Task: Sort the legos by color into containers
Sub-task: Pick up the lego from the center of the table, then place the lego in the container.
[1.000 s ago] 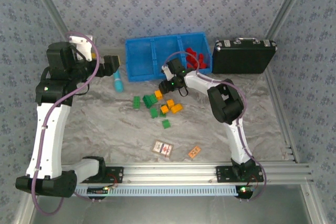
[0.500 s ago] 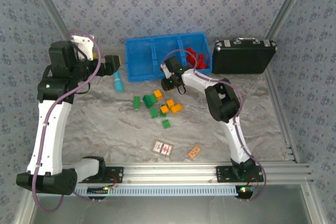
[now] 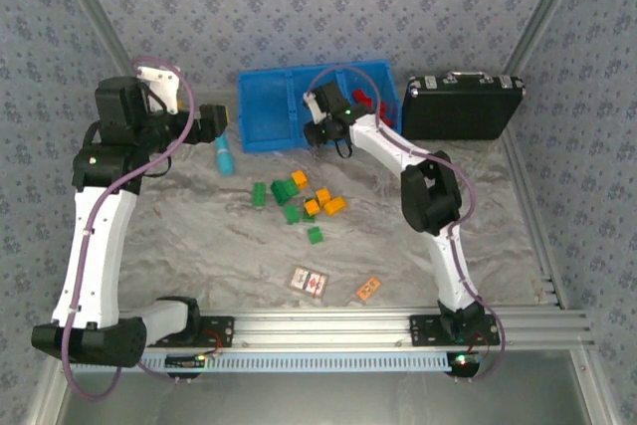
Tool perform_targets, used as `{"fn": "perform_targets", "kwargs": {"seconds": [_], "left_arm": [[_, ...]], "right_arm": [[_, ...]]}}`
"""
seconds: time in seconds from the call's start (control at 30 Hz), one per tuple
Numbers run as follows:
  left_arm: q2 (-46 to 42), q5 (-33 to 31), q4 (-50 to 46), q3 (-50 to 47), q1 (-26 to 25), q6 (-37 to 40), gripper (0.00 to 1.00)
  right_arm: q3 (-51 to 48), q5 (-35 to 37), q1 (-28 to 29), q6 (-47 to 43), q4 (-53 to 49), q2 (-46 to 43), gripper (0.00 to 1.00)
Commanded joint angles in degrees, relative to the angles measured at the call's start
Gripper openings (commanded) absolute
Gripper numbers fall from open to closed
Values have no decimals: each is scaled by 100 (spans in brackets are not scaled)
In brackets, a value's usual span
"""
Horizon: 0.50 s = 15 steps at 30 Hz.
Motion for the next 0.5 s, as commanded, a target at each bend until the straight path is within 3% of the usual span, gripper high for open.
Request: {"fn": "perform_targets", "kwargs": {"seconds": [0.0, 0.3, 0.47], "left_arm": [[0, -106, -57, 30, 51, 184, 100], [69, -187, -104, 49, 65, 274, 100], [130, -167, -112, 80, 68, 265, 100]], "right_arm": [[653, 229, -229, 145, 222, 415, 27], [2522, -220, -446, 521, -4, 1967, 32], [2570, -213, -425, 527, -141, 2123, 39]]}}
